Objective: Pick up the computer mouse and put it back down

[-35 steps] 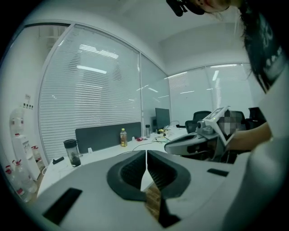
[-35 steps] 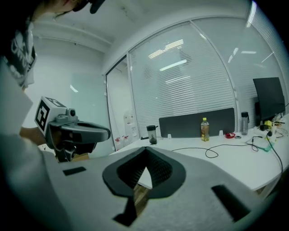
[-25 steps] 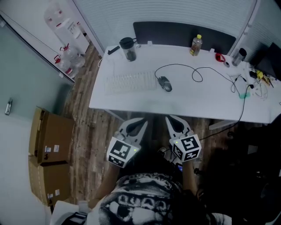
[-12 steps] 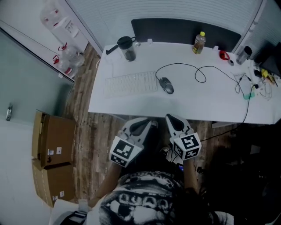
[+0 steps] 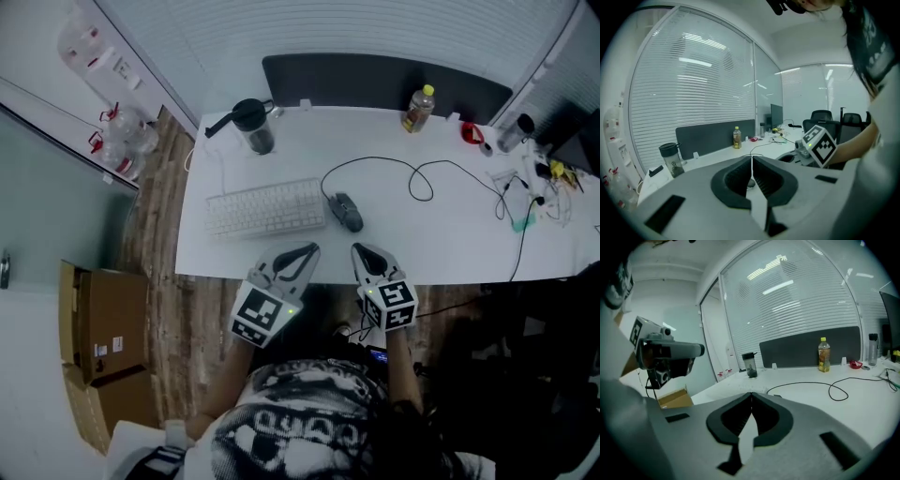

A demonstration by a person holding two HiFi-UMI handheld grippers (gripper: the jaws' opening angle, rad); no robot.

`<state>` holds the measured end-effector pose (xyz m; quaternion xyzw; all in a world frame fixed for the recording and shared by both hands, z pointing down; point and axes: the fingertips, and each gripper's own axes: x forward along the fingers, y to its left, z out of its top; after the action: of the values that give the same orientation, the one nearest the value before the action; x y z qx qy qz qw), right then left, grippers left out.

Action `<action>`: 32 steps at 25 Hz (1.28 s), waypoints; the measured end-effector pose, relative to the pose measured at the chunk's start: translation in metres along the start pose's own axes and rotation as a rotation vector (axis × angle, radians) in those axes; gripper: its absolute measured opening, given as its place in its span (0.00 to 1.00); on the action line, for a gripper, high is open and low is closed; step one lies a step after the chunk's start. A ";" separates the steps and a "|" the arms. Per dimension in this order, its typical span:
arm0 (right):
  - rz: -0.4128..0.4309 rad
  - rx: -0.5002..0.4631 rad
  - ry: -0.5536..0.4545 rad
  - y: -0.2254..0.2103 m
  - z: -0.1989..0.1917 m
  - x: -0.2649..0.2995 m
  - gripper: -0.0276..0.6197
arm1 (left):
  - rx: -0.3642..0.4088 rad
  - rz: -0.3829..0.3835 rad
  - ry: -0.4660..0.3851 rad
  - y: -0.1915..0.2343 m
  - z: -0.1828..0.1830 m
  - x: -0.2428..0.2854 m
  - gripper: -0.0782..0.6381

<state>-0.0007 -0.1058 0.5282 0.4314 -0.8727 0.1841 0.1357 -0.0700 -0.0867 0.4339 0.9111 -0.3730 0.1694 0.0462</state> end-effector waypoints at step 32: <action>-0.147 -0.094 0.428 -0.083 -0.075 0.156 0.50 | -0.032 -0.128 0.106 0.102 -0.044 0.056 0.12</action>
<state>-0.0200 -0.2291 0.6742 0.4383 -0.7977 0.2203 0.3506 -0.1157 -0.1881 0.4901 0.9221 -0.3135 0.2079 0.0911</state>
